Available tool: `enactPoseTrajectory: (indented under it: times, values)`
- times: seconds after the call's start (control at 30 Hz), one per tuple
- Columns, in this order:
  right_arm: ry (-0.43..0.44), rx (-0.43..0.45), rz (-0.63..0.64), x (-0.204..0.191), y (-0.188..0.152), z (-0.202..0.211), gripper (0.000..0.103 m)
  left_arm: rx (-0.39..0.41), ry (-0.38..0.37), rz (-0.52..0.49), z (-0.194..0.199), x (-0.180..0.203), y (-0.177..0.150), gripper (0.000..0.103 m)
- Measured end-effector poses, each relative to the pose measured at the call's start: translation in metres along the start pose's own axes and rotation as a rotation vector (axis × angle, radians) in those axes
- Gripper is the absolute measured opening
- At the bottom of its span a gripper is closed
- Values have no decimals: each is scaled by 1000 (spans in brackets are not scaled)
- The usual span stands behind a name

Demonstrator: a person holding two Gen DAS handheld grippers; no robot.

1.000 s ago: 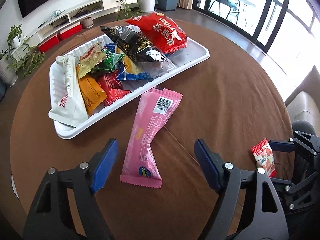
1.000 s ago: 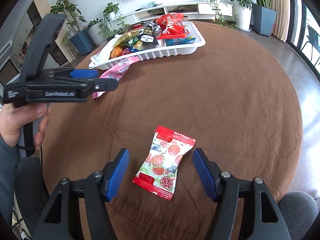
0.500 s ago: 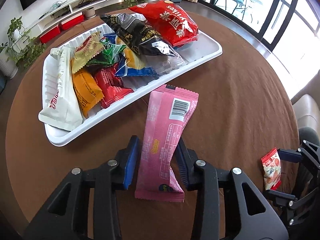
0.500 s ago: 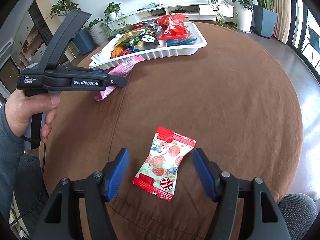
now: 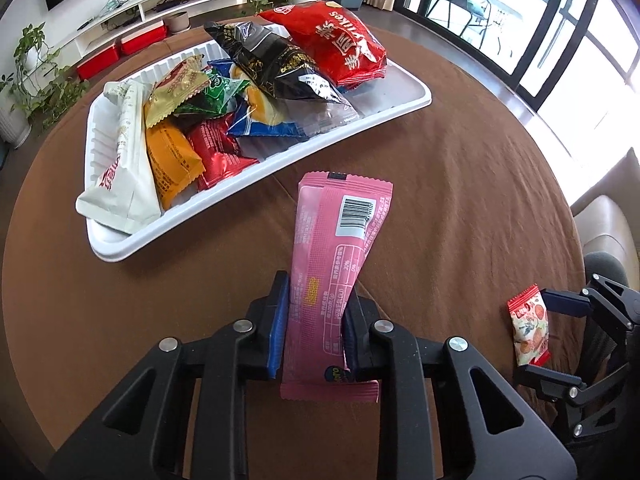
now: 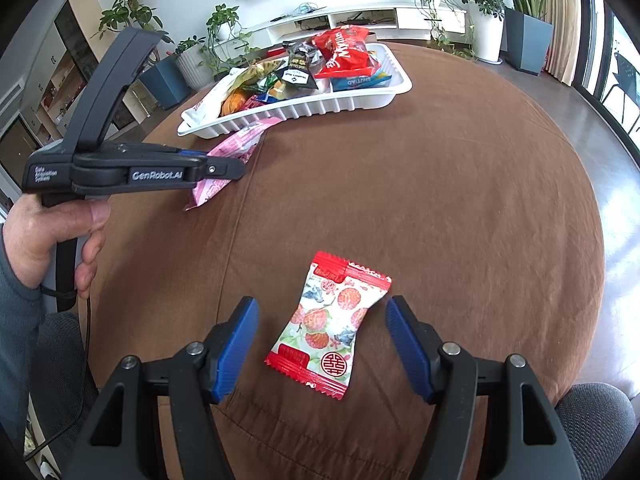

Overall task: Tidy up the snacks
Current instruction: 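Grasp the pink bar packet with the left tool while the right tool grasps the red-white candy packet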

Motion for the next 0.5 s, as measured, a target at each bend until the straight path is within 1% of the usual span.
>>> enactPoseTrajectory:
  times: [0.17, 0.3, 0.37, 0.4, 0.5]
  values:
    - [-3, -2, 3, -1, 0, -1, 69, 26, -12, 52, 17, -3, -22, 21]
    - [-1, -9, 20, -6, 1, -3, 61, 55, -21, 107, 33, -3, -44, 21]
    - [-3, -13, 30, -8, 1, -4, 60, 71, -21, 135, 41, -4, -54, 21]
    - [-4, -15, 33, -9, 1, -4, 59, 79, -21, 153, 46, 0, -65, 21]
    - [-9, -22, 44, -10, 1, -4, 55, 94, -18, 187, 54, -2, -78, 21]
Point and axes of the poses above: each gripper's, at about its wrist camera, not at the fingertips, and z roughly against the way its jaws point, x to its right, y to its top, the point moved 2 cm from there along -z, roughly the way its jaws point, and after that the axes turned 12 degrees about x, right-handed, at the moved point
